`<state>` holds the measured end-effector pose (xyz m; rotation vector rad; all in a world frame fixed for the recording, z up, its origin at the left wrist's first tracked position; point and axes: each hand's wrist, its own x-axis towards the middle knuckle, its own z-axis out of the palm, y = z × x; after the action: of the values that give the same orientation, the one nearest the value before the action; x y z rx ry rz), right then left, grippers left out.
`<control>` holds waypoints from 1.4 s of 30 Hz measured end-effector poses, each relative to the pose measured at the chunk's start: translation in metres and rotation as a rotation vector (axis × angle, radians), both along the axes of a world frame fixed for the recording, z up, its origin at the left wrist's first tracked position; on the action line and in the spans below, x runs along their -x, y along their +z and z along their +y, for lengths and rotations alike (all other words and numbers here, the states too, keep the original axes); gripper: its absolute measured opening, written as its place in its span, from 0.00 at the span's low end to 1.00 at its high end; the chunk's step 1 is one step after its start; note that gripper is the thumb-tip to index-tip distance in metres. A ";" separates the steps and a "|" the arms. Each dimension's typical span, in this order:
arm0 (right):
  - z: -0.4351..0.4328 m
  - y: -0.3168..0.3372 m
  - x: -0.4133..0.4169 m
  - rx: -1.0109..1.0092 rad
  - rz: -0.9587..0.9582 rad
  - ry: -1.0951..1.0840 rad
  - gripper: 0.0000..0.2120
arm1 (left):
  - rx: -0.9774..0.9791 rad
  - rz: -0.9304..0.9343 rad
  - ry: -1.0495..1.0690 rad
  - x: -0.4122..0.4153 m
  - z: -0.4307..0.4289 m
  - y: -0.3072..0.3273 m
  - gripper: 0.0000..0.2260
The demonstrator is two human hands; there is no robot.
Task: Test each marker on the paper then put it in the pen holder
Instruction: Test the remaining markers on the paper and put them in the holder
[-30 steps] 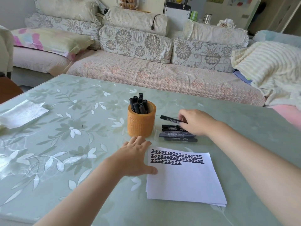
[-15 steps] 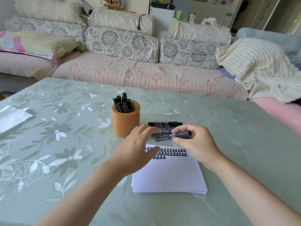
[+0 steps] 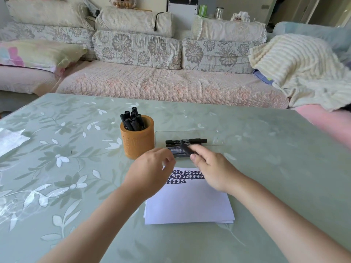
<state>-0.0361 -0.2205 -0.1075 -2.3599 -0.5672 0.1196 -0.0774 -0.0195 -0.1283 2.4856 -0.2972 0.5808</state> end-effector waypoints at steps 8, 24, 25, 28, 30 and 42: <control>-0.007 -0.009 0.001 0.287 -0.063 0.167 0.11 | -0.131 0.066 -0.171 0.004 0.002 -0.006 0.12; -0.006 -0.011 -0.005 0.368 -0.821 0.268 0.05 | 0.006 0.323 -0.201 -0.003 0.008 0.005 0.08; -0.004 -0.011 -0.003 0.354 -0.792 0.265 0.06 | -0.017 0.297 -0.209 -0.003 0.010 0.006 0.07; 0.003 -0.010 0.003 0.266 -0.482 0.266 0.08 | -0.122 0.140 -0.251 -0.003 0.020 0.005 0.06; 0.005 -0.009 0.001 0.208 -0.283 0.265 0.16 | -0.189 0.075 -0.275 -0.003 0.026 0.004 0.06; 0.010 -0.014 0.003 0.291 -0.583 0.241 0.03 | 0.003 0.435 -0.228 0.001 0.028 0.010 0.08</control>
<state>-0.0387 -0.2105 -0.1218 -2.5945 -1.1803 -0.4193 -0.0785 0.0082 -0.1185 2.4504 -0.3969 -0.0553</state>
